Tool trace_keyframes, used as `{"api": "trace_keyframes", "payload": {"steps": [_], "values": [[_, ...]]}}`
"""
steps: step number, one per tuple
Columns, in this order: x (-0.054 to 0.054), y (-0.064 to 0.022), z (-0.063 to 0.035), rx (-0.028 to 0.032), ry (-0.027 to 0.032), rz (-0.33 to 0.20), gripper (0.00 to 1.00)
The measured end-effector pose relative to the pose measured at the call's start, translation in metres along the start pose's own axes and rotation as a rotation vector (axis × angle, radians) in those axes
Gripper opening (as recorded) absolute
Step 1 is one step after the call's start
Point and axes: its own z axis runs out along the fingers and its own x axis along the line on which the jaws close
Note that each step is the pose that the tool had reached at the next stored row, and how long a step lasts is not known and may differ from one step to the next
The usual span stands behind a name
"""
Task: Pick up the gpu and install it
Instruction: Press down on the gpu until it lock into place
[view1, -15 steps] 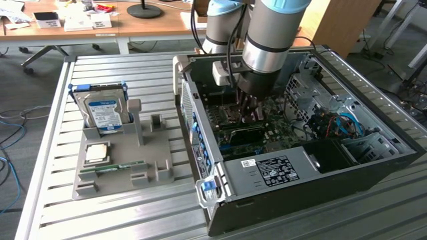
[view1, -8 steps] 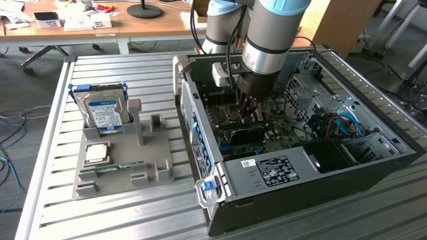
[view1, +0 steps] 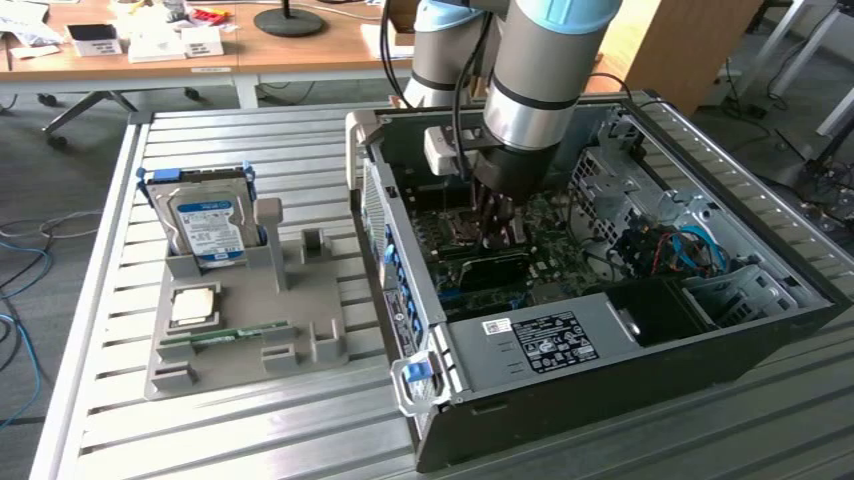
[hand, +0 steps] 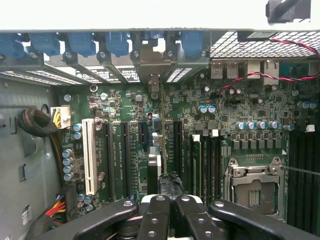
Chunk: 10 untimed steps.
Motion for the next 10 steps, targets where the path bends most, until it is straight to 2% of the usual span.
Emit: {"api": "trace_keyframes", "payload": {"steps": [10], "values": [[0.0022, -0.0001, 0.0002, 0.0001, -0.0002, 0.000, 0.11]]}}
